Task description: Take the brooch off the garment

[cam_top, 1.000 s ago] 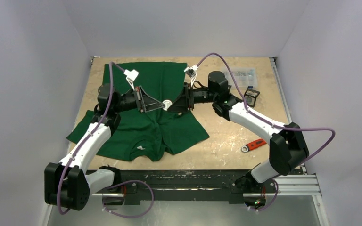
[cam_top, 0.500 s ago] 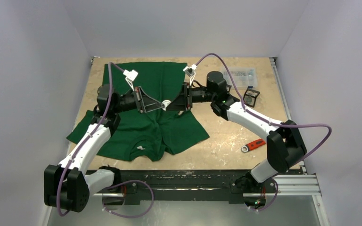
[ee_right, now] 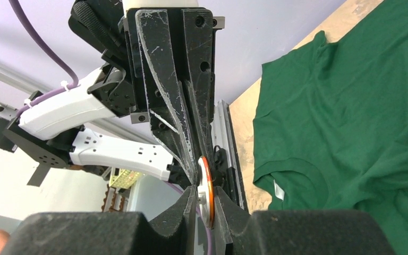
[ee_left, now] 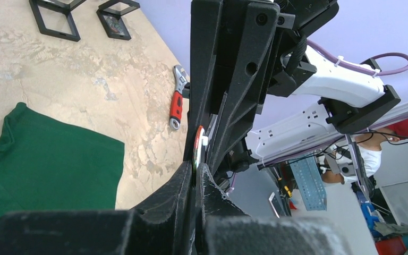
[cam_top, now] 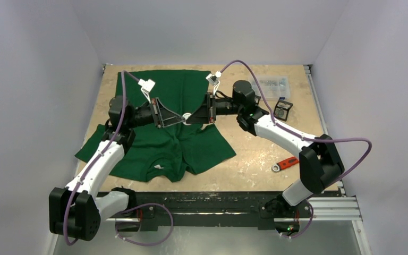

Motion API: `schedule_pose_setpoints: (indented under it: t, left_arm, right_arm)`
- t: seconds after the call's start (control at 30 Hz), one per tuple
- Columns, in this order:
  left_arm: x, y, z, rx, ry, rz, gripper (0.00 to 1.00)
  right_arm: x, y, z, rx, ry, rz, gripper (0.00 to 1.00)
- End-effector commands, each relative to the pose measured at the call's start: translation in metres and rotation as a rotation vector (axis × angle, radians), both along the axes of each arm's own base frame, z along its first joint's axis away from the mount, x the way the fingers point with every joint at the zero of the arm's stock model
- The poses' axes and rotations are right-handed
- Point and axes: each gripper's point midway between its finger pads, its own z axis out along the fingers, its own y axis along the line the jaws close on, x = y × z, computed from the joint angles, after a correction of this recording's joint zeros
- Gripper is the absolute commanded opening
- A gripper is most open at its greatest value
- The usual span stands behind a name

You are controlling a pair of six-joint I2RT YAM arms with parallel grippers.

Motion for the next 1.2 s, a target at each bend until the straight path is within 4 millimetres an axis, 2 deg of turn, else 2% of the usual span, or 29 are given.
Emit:
schedule_pose_setpoints:
  t: [0.0, 0.13, 0.4, 0.7, 0.77, 0.97, 1.17]
  left_arm:
    - [-0.006, 0.000, 0.011, -0.007, -0.071, -0.010, 0.00]
    - [-0.007, 0.000, 0.011, -0.007, -0.073, -0.011, 0.00]
    - [-0.007, -0.001, 0.013, -0.013, -0.090, -0.021, 0.00]
    - [-0.008, 0.000, 0.017, -0.017, -0.112, -0.020, 0.00]
    - [-0.007, 0.000, 0.017, -0.018, -0.109, -0.013, 0.00]
    - [-0.003, 0.001, 0.020, -0.030, -0.100, 0.006, 0.00]
    - [0.002, 0.002, 0.022, -0.047, -0.083, 0.022, 0.00]
  right_arm:
    - [0.003, 0.000, 0.011, 0.014, -0.022, -0.006, 0.19]
    - [0.006, -0.003, 0.006, 0.005, -0.003, -0.012, 0.17]
    - [-0.001, -0.003, 0.010, 0.045, -0.012, 0.038, 0.00]
    - [-0.005, -0.004, 0.012, 0.063, 0.012, 0.062, 0.00]
    - [-0.004, -0.006, 0.012, 0.068, 0.013, 0.057, 0.03]
    - [0.008, -0.013, 0.007, 0.070, 0.055, -0.016, 0.04]
    - [0.010, -0.015, 0.008, 0.080, 0.060, -0.040, 0.02]
